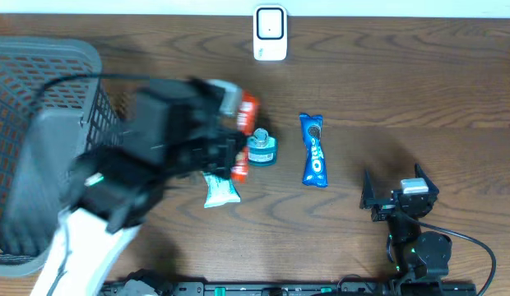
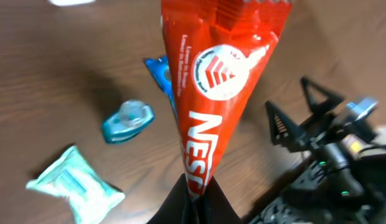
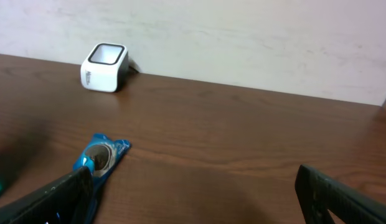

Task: Scan the item barcode
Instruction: 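Lift the Nescafe stick out and carry it toward the scanner, then lower the Nescafe stick onto the table right of the Oreo pack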

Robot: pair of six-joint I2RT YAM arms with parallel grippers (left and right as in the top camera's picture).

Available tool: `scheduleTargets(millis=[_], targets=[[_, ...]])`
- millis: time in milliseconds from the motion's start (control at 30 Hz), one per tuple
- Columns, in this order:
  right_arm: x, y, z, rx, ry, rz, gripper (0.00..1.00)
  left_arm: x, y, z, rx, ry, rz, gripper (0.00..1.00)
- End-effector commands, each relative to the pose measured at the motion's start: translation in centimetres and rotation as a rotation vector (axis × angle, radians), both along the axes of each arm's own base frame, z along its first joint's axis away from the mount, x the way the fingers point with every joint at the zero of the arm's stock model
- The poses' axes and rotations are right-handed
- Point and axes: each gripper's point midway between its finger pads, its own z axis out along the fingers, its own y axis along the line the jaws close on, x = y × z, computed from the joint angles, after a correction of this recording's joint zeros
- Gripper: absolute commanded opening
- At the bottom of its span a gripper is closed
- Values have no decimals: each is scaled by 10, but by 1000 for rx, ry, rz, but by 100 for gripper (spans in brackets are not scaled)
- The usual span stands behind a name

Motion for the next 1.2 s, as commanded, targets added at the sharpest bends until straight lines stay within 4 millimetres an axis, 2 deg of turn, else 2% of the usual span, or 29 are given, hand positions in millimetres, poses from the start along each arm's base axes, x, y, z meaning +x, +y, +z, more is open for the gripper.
scheduleTargets(millis=[0,100,333,600,800,933,1167], targets=[[0,1,-2,-7,5,5,99,16,-21,-33,122,-5,-11,7],[0,1,-2,-7,5,5,99,25,-60,-61,142,17,-82,7],[0,1,-2,-7,5,5,99,25,-101,-108,197,75,-160,7],[0,1,-2,-7,5,5,99,20,-125,-161,270,151,-212,7],[0,1,-2,-7,5,5,99,8,-155,-173,262,119,-284,7],[0,1,-2,-7,6,5,99,10,-171,-180,243,96,-302,7],[0,1,-2,-7,5,5,99,7,-179,-219,268,170,-324,7]])
